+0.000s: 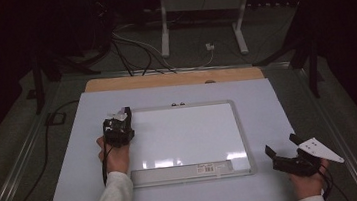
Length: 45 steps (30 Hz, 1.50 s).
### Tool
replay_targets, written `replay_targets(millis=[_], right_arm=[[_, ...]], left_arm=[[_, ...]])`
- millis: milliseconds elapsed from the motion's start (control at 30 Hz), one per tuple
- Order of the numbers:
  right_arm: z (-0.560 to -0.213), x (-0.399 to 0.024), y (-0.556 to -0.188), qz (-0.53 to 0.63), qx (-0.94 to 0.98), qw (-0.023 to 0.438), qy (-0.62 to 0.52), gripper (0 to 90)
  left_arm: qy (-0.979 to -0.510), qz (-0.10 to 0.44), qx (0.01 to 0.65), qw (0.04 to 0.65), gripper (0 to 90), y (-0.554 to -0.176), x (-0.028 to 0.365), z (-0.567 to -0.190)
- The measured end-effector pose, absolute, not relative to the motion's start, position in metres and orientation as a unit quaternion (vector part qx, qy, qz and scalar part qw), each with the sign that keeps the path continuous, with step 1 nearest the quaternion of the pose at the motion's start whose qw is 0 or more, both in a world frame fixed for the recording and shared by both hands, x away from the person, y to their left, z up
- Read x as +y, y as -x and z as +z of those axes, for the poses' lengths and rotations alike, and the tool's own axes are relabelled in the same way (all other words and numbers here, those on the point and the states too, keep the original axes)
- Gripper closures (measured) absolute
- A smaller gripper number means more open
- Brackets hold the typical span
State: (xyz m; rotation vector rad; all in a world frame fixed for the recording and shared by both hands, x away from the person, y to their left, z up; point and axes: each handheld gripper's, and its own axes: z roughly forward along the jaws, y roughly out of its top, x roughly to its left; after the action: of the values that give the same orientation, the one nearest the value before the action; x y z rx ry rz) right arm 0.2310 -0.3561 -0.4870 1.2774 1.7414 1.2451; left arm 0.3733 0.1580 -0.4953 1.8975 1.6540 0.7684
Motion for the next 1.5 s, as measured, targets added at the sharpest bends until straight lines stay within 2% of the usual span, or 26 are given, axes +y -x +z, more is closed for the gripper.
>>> replay_targets(millis=[33,100,233,300,533,733,1033,1500], right_arm=[[-0.487,-0.356,-0.231,0.473,0.663,0.319,-0.485,0.1],[-0.487,-0.355,-0.231,0.474,0.663,0.319,-0.484,0.1],[-0.487,-0.355,-0.231,0.473,0.663,0.318,-0.485,0.1],[-0.487,-0.354,-0.231,0.474,0.665,0.318,-0.483,0.1],[-0.486,-0.349,-0.231,0.484,0.665,0.312,-0.476,0.1],[-0.485,-0.344,-0.232,0.489,0.669,0.306,-0.468,0.1],[-0.486,-0.337,-0.234,0.493,0.676,0.299,-0.459,0.0],[-0.487,-0.331,-0.235,0.493,0.684,0.295,-0.45,0.0]], left_arm=[[-0.697,0.279,0.608,0.258,61.5,-0.373,0.159,-0.496],[-0.696,0.271,0.603,0.281,45.8,-0.371,0.16,-0.494],[-0.696,0.267,0.577,0.334,26.8,-0.362,0.164,-0.482],[-0.698,0.257,0.56,0.365,20.0,-0.355,0.168,-0.474],[-0.698,0.265,0.502,0.437,7.8,-0.319,0.19,-0.449],[-0.704,0.275,0.463,0.462,1.6,-0.29,0.209,-0.445],[-0.699,0.3,0.42,0.495,0.8,-0.247,0.23,-0.448],[-0.684,0.308,0.425,0.506,0.8,-0.239,0.248,-0.464]])
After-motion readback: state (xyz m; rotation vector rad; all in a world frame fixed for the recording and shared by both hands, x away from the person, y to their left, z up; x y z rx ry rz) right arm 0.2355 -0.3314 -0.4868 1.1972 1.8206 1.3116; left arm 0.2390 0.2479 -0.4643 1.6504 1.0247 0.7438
